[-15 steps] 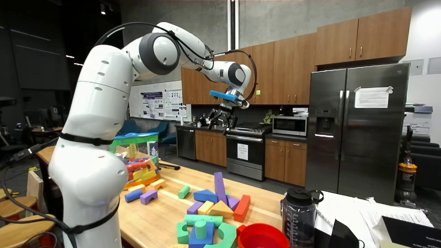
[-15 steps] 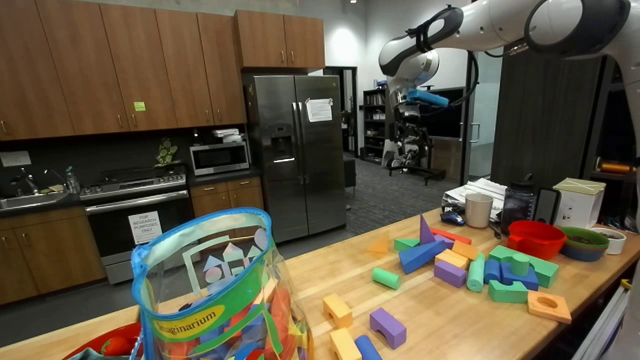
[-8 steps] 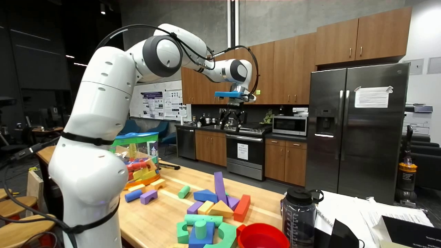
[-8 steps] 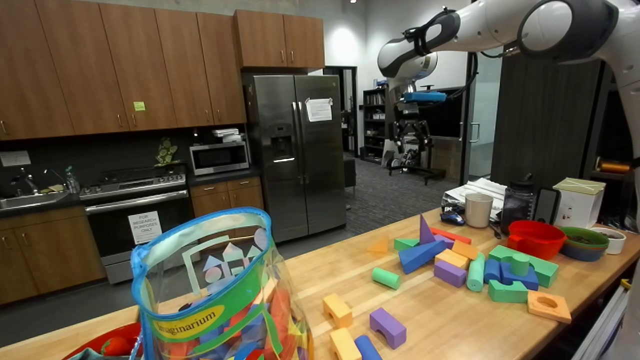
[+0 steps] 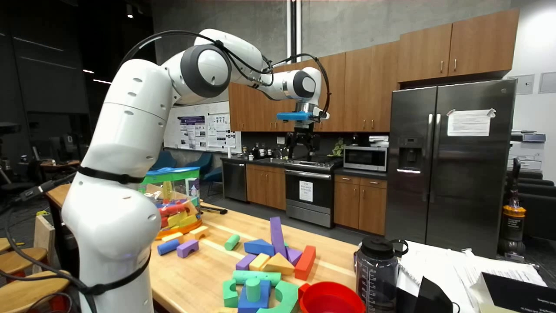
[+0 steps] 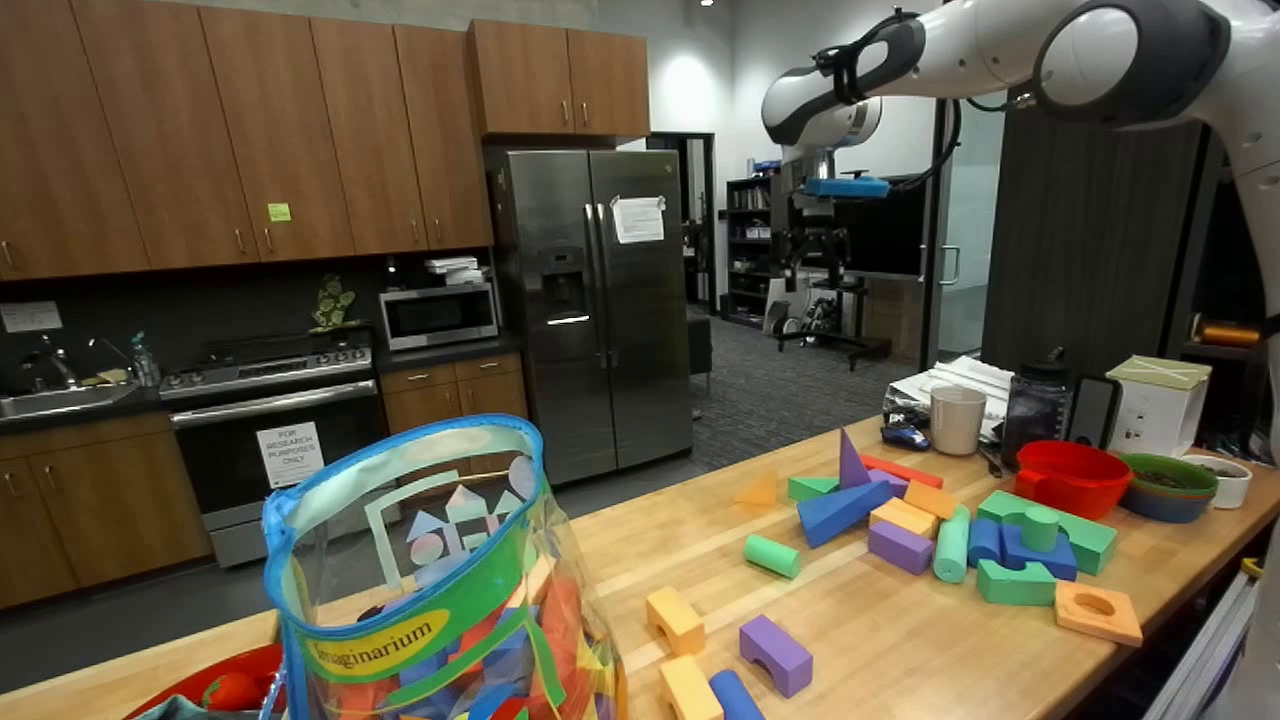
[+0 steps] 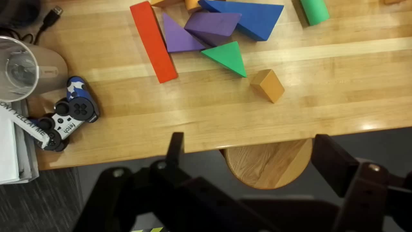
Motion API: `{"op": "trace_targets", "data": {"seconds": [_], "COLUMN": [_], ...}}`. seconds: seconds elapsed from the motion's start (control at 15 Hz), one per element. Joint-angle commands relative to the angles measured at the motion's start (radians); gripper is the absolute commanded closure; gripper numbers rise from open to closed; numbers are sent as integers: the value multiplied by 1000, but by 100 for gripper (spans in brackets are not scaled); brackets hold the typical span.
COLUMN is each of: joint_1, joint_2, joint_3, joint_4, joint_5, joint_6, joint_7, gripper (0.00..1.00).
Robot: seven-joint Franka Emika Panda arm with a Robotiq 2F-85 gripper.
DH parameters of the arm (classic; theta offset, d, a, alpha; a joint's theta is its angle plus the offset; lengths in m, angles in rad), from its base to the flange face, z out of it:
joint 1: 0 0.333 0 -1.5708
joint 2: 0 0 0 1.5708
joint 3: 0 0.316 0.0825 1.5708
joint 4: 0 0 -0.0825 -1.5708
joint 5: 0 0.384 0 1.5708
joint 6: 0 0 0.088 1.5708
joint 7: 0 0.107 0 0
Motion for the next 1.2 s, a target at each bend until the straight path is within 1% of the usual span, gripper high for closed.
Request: {"op": "trace_targets", "data": {"seconds": [0.0, 0.2, 0.27, 1.13], "joint_1": [-14, -18, -7, -5], "joint_2": [7, 7, 3, 7], "joint_3": [-2, 3, 1, 2], "joint_4": [19, 27, 7, 6], "joint_5": [22, 46, 24, 25], "joint_6": [30, 3, 19, 19], "joint_7": [-2, -4, 0, 0], "gripper": [0, 0, 0, 0]}}
